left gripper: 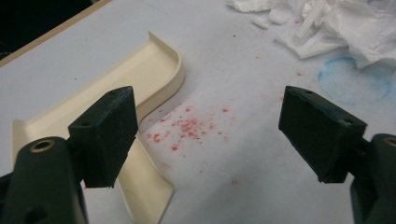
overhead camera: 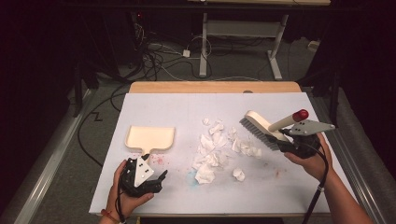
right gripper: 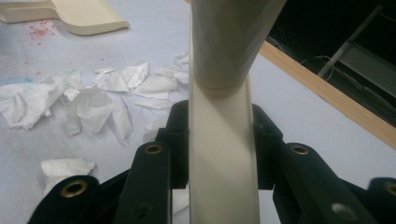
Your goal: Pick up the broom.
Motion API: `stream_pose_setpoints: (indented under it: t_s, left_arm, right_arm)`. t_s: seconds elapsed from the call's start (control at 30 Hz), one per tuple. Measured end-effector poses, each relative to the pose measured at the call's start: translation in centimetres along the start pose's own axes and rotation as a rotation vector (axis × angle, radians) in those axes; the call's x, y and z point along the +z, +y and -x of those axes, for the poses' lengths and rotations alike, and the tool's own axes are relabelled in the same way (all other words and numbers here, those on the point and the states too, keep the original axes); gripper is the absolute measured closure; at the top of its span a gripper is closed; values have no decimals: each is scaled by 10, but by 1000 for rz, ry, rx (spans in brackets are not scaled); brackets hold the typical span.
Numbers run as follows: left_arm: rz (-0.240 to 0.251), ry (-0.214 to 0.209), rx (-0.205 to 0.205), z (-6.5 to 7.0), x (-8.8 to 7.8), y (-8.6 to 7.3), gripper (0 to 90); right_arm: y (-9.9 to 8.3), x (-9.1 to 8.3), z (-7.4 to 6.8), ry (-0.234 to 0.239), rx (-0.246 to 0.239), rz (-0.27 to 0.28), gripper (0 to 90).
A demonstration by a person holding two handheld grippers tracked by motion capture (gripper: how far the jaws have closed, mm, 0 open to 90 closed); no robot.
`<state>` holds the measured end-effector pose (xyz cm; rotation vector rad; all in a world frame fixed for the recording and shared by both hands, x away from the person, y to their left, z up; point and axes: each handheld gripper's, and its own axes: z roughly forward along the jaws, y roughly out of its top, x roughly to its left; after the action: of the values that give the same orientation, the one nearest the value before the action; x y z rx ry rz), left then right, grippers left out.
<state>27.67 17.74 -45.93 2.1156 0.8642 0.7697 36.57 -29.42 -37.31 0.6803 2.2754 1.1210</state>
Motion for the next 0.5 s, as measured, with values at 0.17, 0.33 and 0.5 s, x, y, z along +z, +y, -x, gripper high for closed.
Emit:
stream_pose_setpoints:
  t_s: [0.17,0.33,0.5]
  left_arm:
    - [-8,3,3,0,0,-1,188]
    - [-14,-2,6,0,1,-1,188]
    - [-24,-3,13,0,1,-2,188]
  right_arm:
    - [-2,4,4,-14,15,-7,679]
    - [-4,6,7,-28,21,-17,679]
    - [-6,8,9,-47,31,-17,679]
